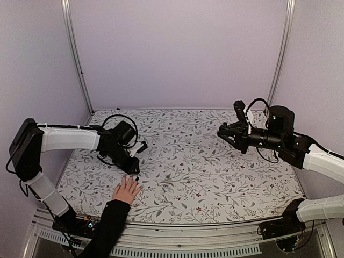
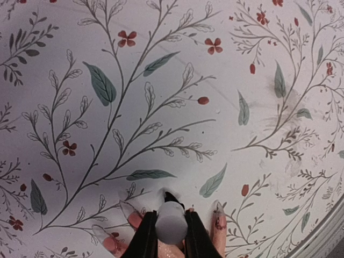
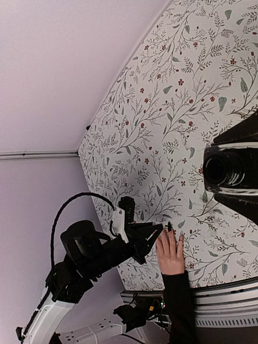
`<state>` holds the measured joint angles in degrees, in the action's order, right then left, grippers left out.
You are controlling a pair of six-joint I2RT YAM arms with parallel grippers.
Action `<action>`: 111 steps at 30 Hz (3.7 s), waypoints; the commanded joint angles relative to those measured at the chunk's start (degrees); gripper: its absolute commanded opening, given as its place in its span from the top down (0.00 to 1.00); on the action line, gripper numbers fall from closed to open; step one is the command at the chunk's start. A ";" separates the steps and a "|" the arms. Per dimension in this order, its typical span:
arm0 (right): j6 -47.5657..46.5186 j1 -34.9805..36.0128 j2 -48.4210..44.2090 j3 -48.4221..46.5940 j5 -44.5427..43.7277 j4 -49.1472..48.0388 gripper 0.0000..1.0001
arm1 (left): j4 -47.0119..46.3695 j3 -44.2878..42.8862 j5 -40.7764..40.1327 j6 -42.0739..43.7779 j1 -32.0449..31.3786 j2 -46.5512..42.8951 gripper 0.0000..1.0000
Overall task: Paint the nails
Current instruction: Paint the nail polish on the nail.
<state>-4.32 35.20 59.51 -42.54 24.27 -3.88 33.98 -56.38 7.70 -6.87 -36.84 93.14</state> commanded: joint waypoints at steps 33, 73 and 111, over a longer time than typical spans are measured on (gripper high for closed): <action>0.01 -0.22 -1.71 0.53 -0.43 -1.13 1.00 | -0.75 -4.07 -3.04 0.92 0.56 0.71 1.00; 0.15 -0.22 -2.06 0.53 0.07 -1.31 1.00 | 3.13 -1.46 -1.90 1.42 -3.16 0.40 1.00; 0.18 -0.21 -1.94 0.71 -0.76 -1.22 1.00 | 0.75 -2.02 -3.84 0.63 -2.05 1.85 1.00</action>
<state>-4.32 35.20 58.08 -42.33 24.10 -3.90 35.90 -58.33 4.34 -6.02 -39.31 94.17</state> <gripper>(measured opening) 0.223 0.152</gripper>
